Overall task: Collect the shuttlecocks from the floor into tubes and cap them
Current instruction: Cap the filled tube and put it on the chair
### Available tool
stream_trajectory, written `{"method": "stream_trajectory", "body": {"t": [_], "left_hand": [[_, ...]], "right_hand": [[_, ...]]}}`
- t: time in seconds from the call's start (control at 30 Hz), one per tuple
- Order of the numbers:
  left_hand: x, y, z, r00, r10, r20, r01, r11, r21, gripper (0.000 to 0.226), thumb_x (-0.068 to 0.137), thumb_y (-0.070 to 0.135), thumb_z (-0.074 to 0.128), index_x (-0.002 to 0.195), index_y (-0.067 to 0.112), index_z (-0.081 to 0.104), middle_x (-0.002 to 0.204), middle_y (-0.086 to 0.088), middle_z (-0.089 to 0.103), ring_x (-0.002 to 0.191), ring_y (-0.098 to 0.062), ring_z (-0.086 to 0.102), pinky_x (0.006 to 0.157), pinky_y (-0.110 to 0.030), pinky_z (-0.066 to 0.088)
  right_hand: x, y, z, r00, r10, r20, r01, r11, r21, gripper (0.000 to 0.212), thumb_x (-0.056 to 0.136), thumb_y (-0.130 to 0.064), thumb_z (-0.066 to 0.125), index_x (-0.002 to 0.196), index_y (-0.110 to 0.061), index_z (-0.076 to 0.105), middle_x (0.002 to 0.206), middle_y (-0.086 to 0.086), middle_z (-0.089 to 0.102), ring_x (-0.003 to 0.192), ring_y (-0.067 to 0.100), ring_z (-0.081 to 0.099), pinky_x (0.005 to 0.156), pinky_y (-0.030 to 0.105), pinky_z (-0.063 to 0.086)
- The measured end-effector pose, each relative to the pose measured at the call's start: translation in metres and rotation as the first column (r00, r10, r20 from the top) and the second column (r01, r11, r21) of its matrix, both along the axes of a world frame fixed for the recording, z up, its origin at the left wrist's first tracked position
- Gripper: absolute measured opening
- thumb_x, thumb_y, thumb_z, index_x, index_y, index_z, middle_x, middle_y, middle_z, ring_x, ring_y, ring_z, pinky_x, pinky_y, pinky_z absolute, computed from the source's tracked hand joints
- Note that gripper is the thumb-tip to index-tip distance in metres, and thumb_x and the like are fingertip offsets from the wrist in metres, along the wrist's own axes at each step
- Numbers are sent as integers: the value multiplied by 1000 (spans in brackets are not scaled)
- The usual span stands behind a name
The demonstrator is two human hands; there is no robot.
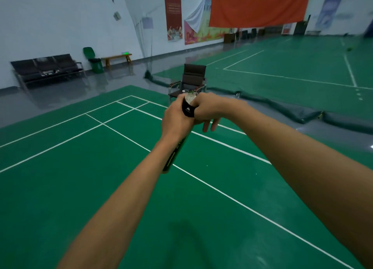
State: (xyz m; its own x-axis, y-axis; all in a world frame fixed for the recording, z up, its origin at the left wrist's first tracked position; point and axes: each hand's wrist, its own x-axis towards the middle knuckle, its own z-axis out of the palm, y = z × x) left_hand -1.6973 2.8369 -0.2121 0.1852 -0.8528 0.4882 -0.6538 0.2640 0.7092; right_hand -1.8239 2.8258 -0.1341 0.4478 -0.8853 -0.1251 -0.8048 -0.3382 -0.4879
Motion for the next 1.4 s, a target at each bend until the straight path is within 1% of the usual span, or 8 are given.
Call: {"method": "stream_trajectory", "body": {"t": [0.77,0.87,0.93,1.03,1.1,1.2,1.27,1.4], "left_hand": [[-42,-407,-18,996,62,57,-60,997,-42,56,70,42,70,124,38,59,109,2,73,92,-27,64,67,-34,44],[-52,-471,-14,993,96,73,-95,995,-27,52,75,36,76,124,39,57,109,3,73,96,-29,66,72,-39,53],[-54,-513,-9,992,122,37,-122,992,-15,49,76,35,77,120,38,57,107,2,72,95,-29,66,74,-41,55],[-52,-564,-6,988,149,-38,-148,989,16,63,65,40,91,119,33,59,109,6,73,97,-20,67,79,-38,55],[-47,-594,-10,982,172,-78,-170,985,32,69,60,43,96,118,31,61,112,8,73,101,-18,67,86,-38,56],[-42,-642,-18,971,213,-106,-208,977,51,67,61,43,97,117,31,62,112,7,73,104,-19,68,89,-40,56],[-42,-673,-21,968,219,-120,-212,975,67,63,65,39,94,119,31,62,111,7,73,102,-19,67,85,-37,56],[-32,-746,-28,963,236,-133,-226,970,88,48,76,24,78,120,30,61,105,4,71,96,-23,66,78,-34,53]], "right_hand": [[-31,-412,-24,999,47,-15,-47,998,-48,24,97,-13,34,113,-8,51,94,15,61,57,29,74,65,48,64],[-45,-478,-20,996,86,-15,-87,995,-52,26,93,-12,38,114,-8,53,100,15,64,57,27,74,61,44,64],[-54,-521,-16,992,97,79,-88,990,-112,27,89,-9,45,106,-9,66,94,15,72,57,24,74,60,41,64],[-68,-576,-16,871,1,492,150,952,-267,31,78,-11,52,87,-21,79,75,0,75,52,16,72,64,41,64],[-77,-614,-22,773,-72,630,347,879,-326,29,78,-19,55,91,-26,79,84,-8,77,68,14,74,75,42,62],[-77,-669,-43,865,-86,495,251,928,-276,47,81,-29,63,128,-23,63,122,0,70,111,20,64,99,44,53],[-68,-702,-60,889,-85,450,167,975,-147,68,81,-40,73,139,-14,49,132,8,59,117,25,57,101,44,49],[-36,-780,-89,851,-156,501,171,985,15,94,56,-69,76,129,-14,53,124,4,64,111,23,61,95,40,52]]}}
